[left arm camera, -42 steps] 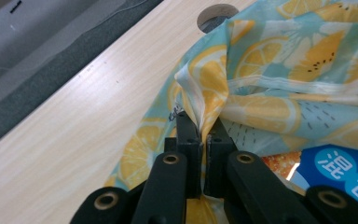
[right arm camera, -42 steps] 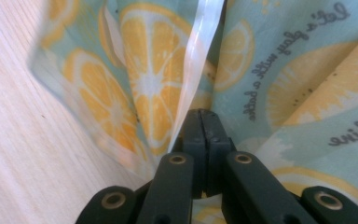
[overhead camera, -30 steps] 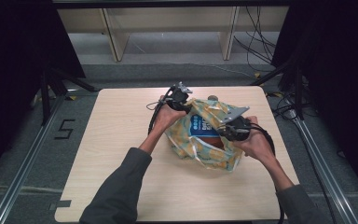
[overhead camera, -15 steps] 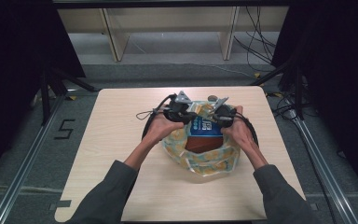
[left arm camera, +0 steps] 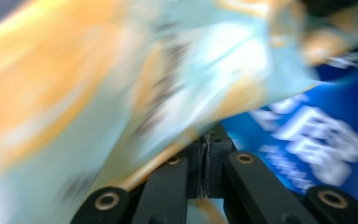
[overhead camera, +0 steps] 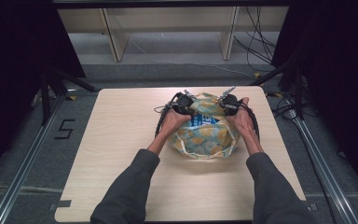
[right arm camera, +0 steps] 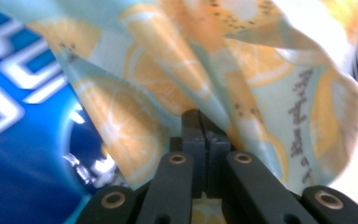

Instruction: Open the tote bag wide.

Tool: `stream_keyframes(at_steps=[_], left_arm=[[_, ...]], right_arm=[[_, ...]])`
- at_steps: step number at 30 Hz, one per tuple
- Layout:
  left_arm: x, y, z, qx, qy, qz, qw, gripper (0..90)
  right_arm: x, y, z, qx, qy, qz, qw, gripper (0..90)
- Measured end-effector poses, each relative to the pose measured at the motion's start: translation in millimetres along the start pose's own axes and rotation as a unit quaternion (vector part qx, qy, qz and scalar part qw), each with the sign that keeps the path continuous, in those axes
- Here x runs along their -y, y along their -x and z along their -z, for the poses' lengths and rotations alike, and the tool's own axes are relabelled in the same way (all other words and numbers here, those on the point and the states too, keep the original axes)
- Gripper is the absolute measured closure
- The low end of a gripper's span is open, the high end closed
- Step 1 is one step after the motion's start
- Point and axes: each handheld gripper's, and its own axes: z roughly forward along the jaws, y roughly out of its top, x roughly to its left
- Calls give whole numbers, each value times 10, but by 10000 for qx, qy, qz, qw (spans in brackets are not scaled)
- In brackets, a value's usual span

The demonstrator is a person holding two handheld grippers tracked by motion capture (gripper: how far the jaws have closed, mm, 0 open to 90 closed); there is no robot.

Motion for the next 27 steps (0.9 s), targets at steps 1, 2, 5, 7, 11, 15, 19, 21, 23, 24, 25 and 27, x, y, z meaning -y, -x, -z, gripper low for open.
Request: stream_keyframes(at_steps=[1,2,5,7,11,15,19,21,23,24,25,27], left_arm=[[11,-56,12,-51,142,137,9998,875],[27,-103,19,-24,207,292,9994,880],[123,-251,-19,7,207,469,9987,880],[177,-296,-46,92,234,652,9976,881],[187,-280,-35,105,256,640,9976,874],[124,-205,54,112,246,531,9982,814],[-18,-37,226,305,315,363,9984,807],[-66,19,271,373,344,257,9984,808],[-98,56,285,397,346,227,9984,809],[-98,56,285,397,346,227,9984,809],[-111,68,283,389,337,224,9984,810],[-143,56,229,366,266,265,9986,813]], right_arm=[[13,48,-17,-50,50,-32,10000,900],[27,78,-31,-125,82,-172,9997,900],[108,213,-56,-355,89,-494,9981,900],[160,236,-85,-437,100,-507,9977,900],[278,235,-133,-629,38,-523,9966,900],[273,268,15,-662,284,-301,9969,900],[195,241,331,-921,695,-310,9928,898],[170,186,445,-1070,951,-204,9895,898],[159,101,545,-1307,951,-102,9868,898],[159,101,545,-1307,951,-102,9868,898],[160,-29,633,-1406,933,51,9856,899],[200,-196,703,-1601,919,304,9823,900]])
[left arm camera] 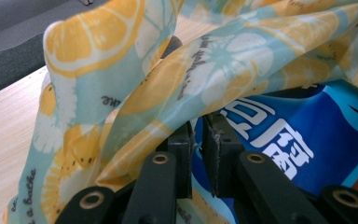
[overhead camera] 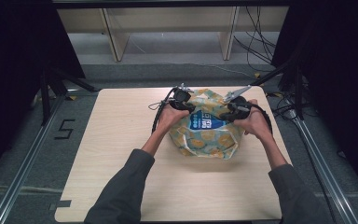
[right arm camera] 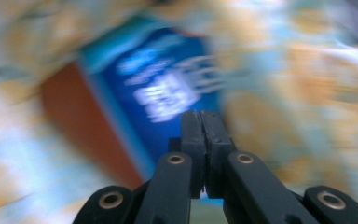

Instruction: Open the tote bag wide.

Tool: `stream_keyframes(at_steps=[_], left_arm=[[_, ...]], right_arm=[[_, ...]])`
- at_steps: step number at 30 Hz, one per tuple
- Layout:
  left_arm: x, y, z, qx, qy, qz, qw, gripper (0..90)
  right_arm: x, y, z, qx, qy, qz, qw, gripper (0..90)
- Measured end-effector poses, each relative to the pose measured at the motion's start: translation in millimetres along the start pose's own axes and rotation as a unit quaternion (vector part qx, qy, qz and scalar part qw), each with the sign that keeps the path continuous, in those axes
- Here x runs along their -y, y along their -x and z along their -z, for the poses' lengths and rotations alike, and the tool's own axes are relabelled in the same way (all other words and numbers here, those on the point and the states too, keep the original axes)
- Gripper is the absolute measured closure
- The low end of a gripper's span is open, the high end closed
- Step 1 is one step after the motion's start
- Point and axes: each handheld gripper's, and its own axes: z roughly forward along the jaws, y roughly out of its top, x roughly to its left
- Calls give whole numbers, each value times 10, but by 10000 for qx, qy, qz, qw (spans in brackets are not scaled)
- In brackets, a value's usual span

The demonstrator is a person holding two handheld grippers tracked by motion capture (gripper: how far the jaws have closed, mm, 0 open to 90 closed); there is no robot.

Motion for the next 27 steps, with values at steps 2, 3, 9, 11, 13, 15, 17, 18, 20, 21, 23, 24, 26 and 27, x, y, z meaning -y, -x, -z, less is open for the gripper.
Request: stream_keyframes(at_steps=[2,3,9,11,13,15,17,18,20,21,23,24,26,27], left_arm=[[-9,-38,-50,-31,-44,79,10000,817],[-6,-64,-71,-79,-62,141,9998,819],[101,-251,-194,-123,-257,379,9989,840],[119,-270,-216,-141,-278,429,9986,845],[161,-308,-272,-178,-303,522,9980,855],[163,-298,-277,-200,-265,541,9980,855],[155,-273,-264,-170,-278,469,9984,822],[118,-206,-202,-159,-279,312,9990,812],[95,-166,-163,-167,-234,303,9991,807],[73,-135,-115,-128,-237,229,9994,789],[43,-49,-27,-54,-182,171,9997,768],[32,-2,22,-32,-163,67,9998,763],[15,68,108,60,-87,-111,9999,755],[8,89,140,67,-25,-158,9998,756]], right_arm=[[61,-154,20,-186,-193,357,9990,900],[117,-227,6,-146,-224,440,9987,900],[591,-465,-30,-346,-668,656,9950,900],[663,-491,-54,-377,-739,720,9939,900],[855,-609,-172,-519,-1102,852,9889,900],[933,-694,-245,-612,-1285,939,9854,900],[888,-715,-186,-586,-1174,922,9871,900],[820,-687,-122,-535,-892,956,9900,900],[734,-675,-33,-486,-720,877,9923,900],[535,-584,112,-275,-197,877,9956,900],[341,-481,185,-138,-22,844,9963,900],[261,-426,167,-72,38,816,9966,900],[123,-301,62,74,-81,867,9962,900],[79,-240,-26,186,-96,859,9961,900]])
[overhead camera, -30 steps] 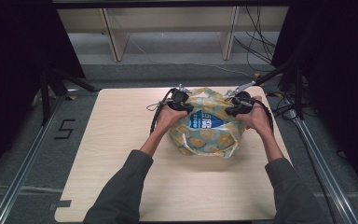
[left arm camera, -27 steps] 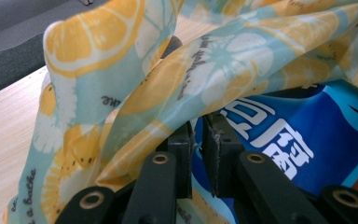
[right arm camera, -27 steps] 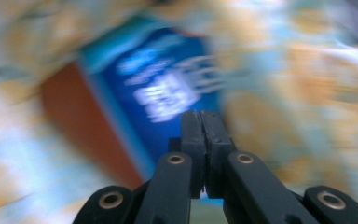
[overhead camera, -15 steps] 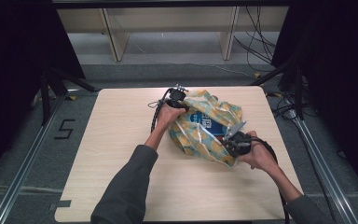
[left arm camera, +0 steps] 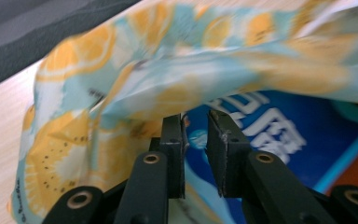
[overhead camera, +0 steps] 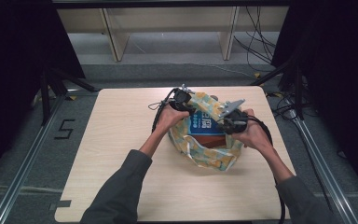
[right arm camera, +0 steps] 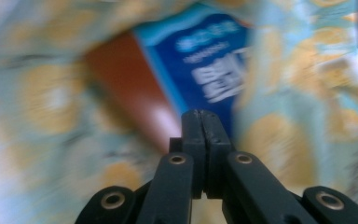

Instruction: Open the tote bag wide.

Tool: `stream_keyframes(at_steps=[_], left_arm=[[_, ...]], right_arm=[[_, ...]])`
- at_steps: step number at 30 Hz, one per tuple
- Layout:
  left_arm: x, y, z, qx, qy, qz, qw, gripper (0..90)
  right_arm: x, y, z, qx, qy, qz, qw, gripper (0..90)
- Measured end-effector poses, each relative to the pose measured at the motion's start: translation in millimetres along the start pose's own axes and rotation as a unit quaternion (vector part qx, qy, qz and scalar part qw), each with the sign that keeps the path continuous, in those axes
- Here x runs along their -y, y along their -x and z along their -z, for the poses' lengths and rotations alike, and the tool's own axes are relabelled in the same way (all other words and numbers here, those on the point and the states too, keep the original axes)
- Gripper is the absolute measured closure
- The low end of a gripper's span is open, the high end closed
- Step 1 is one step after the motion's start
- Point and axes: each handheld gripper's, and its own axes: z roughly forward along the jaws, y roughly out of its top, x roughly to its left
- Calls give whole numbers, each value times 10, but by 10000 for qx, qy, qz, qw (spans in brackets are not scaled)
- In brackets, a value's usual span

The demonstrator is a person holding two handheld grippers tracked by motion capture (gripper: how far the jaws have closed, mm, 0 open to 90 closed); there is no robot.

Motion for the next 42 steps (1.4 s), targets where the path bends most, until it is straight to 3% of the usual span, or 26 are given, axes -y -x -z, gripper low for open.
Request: stream_keyframes(at_steps=[1,2,4,5,6,7,8,9,10,11,14,15,18,19,20,24,25,28,30,33,35,36,37,38,39,42], left_arm=[[-7,-10,24,4,81,-89,9999,756],[-7,-10,24,4,81,-89,9999,757],[33,-129,-40,-94,71,-91,9999,762],[62,-178,-84,-124,42,-49,9999,767],[62,-178,-84,-124,42,-49,9999,770],[130,-256,-169,-224,22,68,9997,777],[130,-256,-169,-224,22,68,9997,780],[187,-305,-243,-177,46,152,9997,782],[187,-305,-243,-177,46,152,9997,784],[233,-332,-306,-275,36,130,9995,788],[279,-365,-370,-342,17,172,9993,806],[307,-410,-390,-266,59,420,9987,808],[299,-407,-375,-307,66,395,9987,808],[286,-402,-355,-294,54,375,9988,792],[257,-373,-300,-223,91,500,9985,782],[191,-277,-175,-236,51,388,9990,748],[152,-205,-66,-110,91,342,9993,745],[126,-80,88,26,111,210,9997,733],[131,-43,132,138,130,190,9996,726],[158,29,255,219,169,56,9996,721],[212,88,334,324,172,-59,9993,719],[212,88,334,324,172,-59,9993,716],[282,148,395,460,159,-190,9986,714],[282,148,395,460,159,-190,9986,713],[367,233,453,617,170,-311,9975,711],[462,348,519,748,196,-509,9957,705]], right_arm=[[-42,88,-54,53,-233,19,9997,900],[-42,88,-54,53,-233,19,9997,900],[-94,369,-187,622,-385,-268,9970,900],[-87,466,-228,760,-436,-458,9951,900],[-87,466,-228,760,-436,-458,9951,900],[-43,639,-331,858,-506,-735,9923,900],[-43,639,-331,858,-506,-735,9923,900],[18,732,-457,926,-690,-907,9892,900],[56,759,-519,902,-752,-984,9882,900],[92,784,-574,904,-780,-1049,9873,900],[154,840,-640,933,-663,-1244,9856,900],[227,888,-677,928,-630,-1473,9827,900],[328,922,-686,813,-593,-1534,9830,900],[326,900,-652,796,-613,-1563,9826,900],[320,890,-614,803,-553,-1543,9832,900],[262,868,-396,770,-349,-1439,9860,900],[202,805,-231,703,40,-1413,9875,900],[138,631,-14,449,297,-1170,9917,900],[132,475,89,225,357,-1156,9924,900],[156,338,156,74,441,-813,9957,900],[206,113,221,-16,477,-555,9973,900],[206,113,221,-16,477,-555,9973,900],[239,-41,250,-131,500,-321,9981,900],[239,-41,250,-131,500,-321,9981,900],[269,-163,273,-200,476,-277,9983,900],[284,-192,263,-126,497,-287,9983,900]])
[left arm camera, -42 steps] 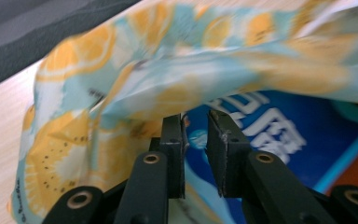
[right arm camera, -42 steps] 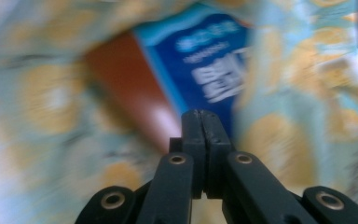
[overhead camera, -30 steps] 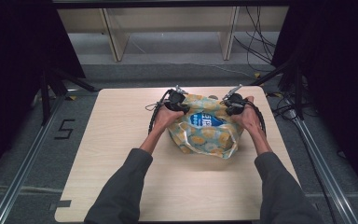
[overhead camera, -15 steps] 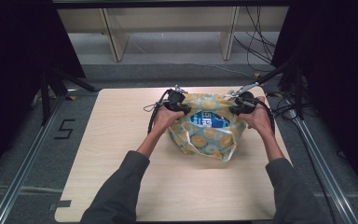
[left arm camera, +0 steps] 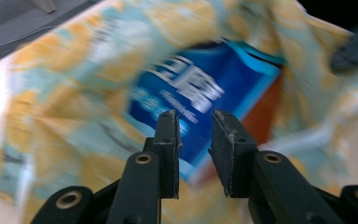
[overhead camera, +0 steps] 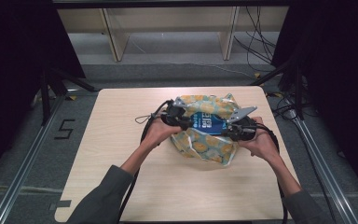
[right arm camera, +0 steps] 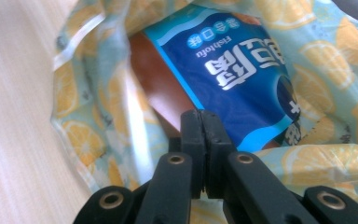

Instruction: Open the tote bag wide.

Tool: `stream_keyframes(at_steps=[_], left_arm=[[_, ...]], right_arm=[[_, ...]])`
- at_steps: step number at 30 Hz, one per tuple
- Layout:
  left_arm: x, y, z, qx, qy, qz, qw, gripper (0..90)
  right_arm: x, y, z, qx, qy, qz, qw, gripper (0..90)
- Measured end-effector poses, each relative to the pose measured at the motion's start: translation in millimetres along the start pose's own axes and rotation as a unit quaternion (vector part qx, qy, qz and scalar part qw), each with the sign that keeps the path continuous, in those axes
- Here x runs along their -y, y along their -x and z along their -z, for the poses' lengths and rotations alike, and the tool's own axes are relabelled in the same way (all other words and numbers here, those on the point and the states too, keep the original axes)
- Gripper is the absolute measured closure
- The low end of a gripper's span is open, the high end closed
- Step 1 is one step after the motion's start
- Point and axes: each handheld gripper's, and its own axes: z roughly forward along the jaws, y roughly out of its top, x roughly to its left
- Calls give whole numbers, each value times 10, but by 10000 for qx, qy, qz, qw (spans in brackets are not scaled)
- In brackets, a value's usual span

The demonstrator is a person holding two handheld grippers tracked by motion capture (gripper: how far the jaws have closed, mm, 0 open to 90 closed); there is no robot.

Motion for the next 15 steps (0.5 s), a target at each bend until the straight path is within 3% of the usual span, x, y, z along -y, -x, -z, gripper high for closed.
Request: stream_keyframes(at_steps=[1,4,6,10,15], left_arm=[[84,117,37,163,16,-136,9998,705],[160,219,20,306,-88,-278,9991,702],[268,317,-35,359,-306,-452,9979,703],[417,377,-75,470,-371,-460,9971,703],[536,430,-144,526,-550,-572,9955,705]], right_arm=[[-17,59,-24,93,76,-138,9998,900],[-118,248,-126,260,162,-294,9991,900],[-193,417,-238,439,-44,-399,9982,900],[-303,656,-472,563,-82,-842,9948,900],[-352,914,-684,781,-296,-1185,9894,900]])
